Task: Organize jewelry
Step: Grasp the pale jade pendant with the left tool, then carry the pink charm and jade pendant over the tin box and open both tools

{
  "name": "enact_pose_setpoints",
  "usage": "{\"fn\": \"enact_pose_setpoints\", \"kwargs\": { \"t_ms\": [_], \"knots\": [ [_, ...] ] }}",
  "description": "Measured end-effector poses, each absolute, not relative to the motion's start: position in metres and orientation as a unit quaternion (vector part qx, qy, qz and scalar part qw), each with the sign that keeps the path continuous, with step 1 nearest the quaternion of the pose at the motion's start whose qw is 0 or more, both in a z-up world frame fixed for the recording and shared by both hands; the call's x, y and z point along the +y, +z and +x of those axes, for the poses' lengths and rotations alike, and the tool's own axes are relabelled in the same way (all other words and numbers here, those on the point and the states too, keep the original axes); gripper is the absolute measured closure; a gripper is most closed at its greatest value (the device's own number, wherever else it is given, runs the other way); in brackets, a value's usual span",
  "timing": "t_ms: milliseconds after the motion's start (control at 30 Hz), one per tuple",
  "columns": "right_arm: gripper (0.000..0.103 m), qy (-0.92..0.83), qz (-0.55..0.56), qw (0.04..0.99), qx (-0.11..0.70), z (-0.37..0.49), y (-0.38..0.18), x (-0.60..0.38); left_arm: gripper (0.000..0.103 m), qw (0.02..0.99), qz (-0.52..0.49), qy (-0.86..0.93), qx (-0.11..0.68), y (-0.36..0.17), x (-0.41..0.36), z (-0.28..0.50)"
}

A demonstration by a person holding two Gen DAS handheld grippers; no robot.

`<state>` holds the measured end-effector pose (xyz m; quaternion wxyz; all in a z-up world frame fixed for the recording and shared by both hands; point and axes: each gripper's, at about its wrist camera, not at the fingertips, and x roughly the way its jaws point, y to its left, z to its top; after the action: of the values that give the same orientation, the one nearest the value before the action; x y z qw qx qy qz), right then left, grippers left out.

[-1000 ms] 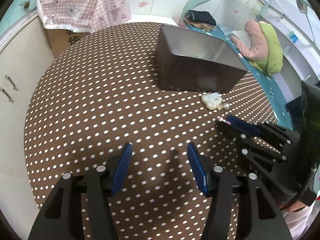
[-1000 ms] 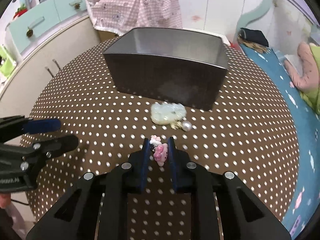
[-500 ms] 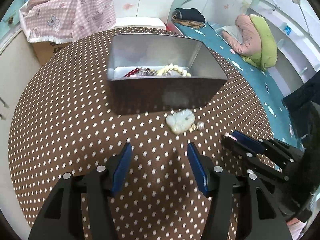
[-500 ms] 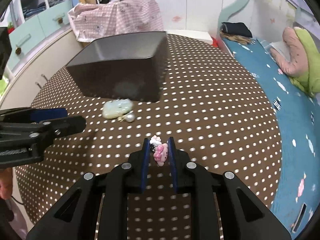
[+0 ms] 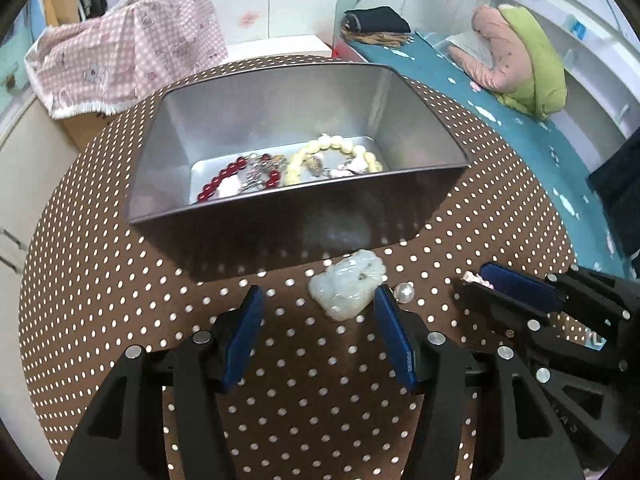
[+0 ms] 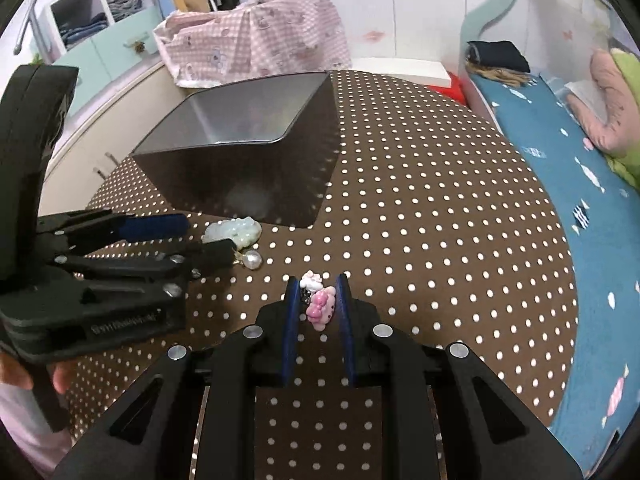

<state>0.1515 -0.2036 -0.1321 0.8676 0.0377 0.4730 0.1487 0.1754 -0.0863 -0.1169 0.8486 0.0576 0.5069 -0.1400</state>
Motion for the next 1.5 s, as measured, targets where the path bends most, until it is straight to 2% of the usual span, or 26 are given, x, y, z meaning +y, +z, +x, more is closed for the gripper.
{"fn": "enact_pose_setpoints", "kwargs": {
  "t_ms": [167,233,267,433,767,1500],
  "knots": [
    [0.084,0.146,0.045,0.868,0.472,0.156,-0.135,-0.212,0.048,0.851,0.072,-0.147,0.498,-0.118,-0.102,0.177],
    [0.084,0.144,0.048,0.869,0.471,0.157,-0.135,-0.217,0.054,0.855,0.074,-0.151,0.490,-0.118,-0.105,0.178],
    [0.084,0.141,0.048,0.870,0.470,0.157,-0.135,-0.220,0.064,0.856,0.075,-0.154,0.488,-0.117,-0.104,0.176],
    [0.084,0.140,0.051,0.870,0.469,0.155,-0.136,-0.224,0.070,0.856,0.067,-0.147,0.492,-0.118,-0.102,0.169],
    [0.084,0.134,0.051,0.875,0.462,0.145,-0.126,-0.225,0.070,0.854,0.047,-0.149,0.496,-0.112,-0.093,0.155],
    [0.084,0.148,0.028,0.894,0.421,0.144,-0.068,-0.183,0.070,0.892,0.016,-0.133,0.432,-0.047,-0.048,0.139]
  ]
}}
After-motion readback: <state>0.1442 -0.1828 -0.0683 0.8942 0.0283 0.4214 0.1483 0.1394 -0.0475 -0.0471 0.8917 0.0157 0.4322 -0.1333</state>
